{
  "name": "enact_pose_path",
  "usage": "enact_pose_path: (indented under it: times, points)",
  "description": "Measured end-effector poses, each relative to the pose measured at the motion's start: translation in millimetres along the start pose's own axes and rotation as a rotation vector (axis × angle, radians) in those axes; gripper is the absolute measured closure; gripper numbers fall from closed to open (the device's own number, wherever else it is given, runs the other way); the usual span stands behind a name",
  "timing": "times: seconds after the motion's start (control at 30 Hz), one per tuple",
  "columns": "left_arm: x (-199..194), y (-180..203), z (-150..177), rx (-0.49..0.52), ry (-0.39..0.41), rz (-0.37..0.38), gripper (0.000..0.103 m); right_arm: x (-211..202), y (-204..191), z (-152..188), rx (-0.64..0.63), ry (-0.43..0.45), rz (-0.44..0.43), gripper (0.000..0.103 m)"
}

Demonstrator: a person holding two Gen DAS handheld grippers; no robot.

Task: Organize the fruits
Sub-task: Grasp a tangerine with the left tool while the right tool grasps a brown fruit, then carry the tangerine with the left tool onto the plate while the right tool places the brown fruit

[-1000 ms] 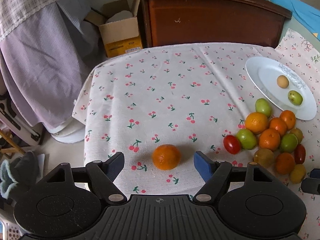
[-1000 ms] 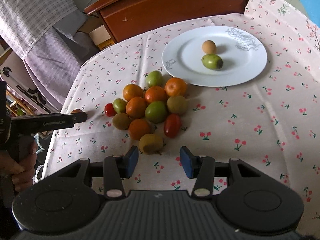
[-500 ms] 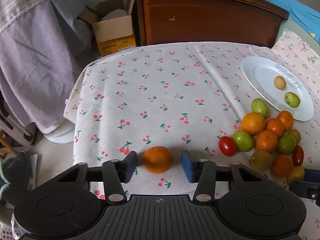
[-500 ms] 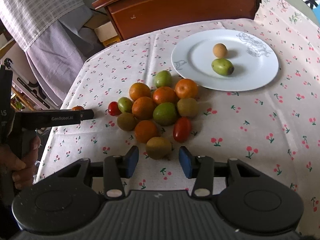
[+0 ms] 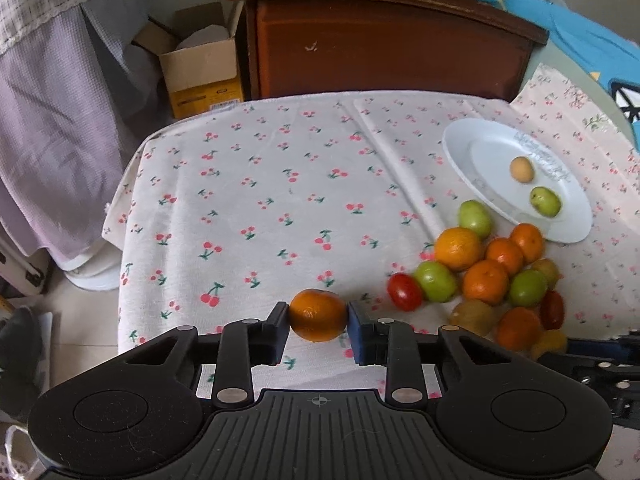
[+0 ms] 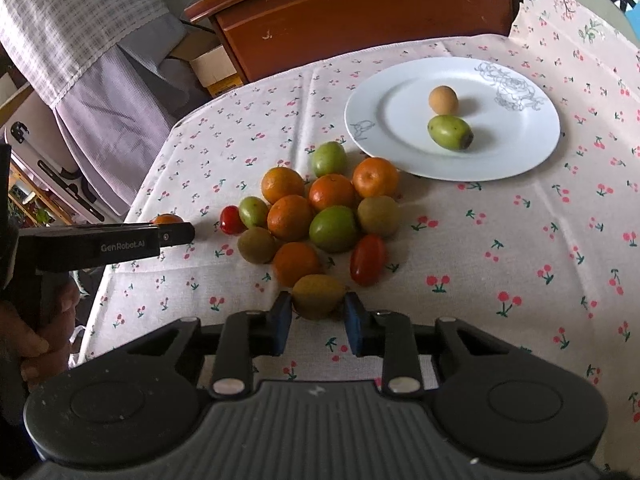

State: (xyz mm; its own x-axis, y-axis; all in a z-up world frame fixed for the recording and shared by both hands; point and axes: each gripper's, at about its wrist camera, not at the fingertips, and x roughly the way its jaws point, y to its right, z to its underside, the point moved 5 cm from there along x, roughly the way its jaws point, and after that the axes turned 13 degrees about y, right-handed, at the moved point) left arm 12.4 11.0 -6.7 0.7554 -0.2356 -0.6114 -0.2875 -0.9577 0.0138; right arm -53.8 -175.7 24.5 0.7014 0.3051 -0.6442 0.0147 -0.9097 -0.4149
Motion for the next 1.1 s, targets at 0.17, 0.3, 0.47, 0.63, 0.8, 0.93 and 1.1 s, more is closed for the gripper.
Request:
enact_pose_path:
  times: [0.17,0.3,0.47,0.63,0.8,0.93,1.1]
  points:
    - [-6,15,-5,0.006,0.02,0.054,0.075,-4,-1,-5,0.026,0.018,-0.022,0.075]
    - [-9,28,-7,0.012,0.028,0.076,0.075,-5,-1,-8,0.038,0.03,-0.028,0.075]
    - [-11,39,-12,-0.002,0.036,0.105,0.075,-7,-1,-9,0.043,0.036,-0.029,0.075]
    - [-16,49,-22,-0.011,0.062,0.124,0.075,-11,1,-16,0.043,0.066,-0.029,0.075]
    - [-19,60,-34,-0.022,0.086,0.149,0.075,-16,5,-26,0.049,0.1,-0.021,0.075]
    - [-21,71,-44,-0.029,0.11,0.176,0.075,-21,10,-36,0.063,0.133,-0.008,0.075]
    - [-18,85,-54,-0.022,0.131,0.189,0.075,-28,22,-51,0.09,0.178,0.02,0.075]
